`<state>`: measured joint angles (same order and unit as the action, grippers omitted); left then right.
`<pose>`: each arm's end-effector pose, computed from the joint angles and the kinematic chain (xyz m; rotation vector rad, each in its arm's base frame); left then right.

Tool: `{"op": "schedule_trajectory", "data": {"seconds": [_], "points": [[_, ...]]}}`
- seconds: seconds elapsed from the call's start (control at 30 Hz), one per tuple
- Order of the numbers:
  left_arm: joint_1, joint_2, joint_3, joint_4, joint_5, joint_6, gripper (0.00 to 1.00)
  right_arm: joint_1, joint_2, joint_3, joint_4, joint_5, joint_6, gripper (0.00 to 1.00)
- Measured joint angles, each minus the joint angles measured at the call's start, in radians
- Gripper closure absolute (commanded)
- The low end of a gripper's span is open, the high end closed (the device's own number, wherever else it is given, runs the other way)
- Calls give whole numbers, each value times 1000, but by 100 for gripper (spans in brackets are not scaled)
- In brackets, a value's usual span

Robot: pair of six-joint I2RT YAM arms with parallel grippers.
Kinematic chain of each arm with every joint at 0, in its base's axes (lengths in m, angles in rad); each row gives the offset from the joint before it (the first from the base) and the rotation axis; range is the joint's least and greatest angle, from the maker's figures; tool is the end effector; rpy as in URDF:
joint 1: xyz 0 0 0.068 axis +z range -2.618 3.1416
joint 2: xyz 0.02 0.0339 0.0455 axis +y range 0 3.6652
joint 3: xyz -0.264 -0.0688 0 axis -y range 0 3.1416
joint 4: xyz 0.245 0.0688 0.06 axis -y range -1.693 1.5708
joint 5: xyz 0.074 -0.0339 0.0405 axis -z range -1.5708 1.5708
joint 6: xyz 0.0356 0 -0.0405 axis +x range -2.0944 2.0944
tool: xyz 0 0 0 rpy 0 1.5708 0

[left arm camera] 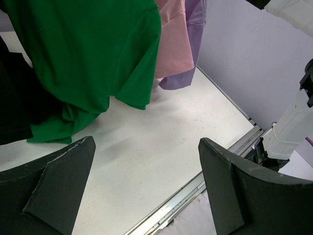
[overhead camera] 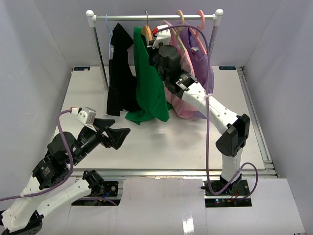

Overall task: Place the t-shirt on the hanger
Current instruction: Place the hanger at the clothesline.

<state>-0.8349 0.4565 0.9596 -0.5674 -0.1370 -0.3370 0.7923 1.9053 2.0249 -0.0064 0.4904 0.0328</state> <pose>0.0558 -0.0544 0.3935 0.3110 1.6645 -0.7796 0.3262 0.3068 0.4636 -0.1571 1.4703 0.3131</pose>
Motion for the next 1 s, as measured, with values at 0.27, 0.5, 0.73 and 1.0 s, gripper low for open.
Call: {"op": "schedule_trajectory", "data": {"seconds": [0.27, 0.5, 0.73, 1.0], "points": [[0, 0, -18, 30, 62, -5, 2, -17, 32, 23, 46, 5, -15, 92], [0, -1, -42, 54, 101, -15, 2, -55, 85, 34, 46, -4, 14, 92], [0, -7, -64, 79, 115, -19, 2, -75, 106, 34, 29, -18, 25, 77], [0, -10, -69, 93, 140, -19, 2, -76, 86, 34, 19, -149, 43, 41]]}}
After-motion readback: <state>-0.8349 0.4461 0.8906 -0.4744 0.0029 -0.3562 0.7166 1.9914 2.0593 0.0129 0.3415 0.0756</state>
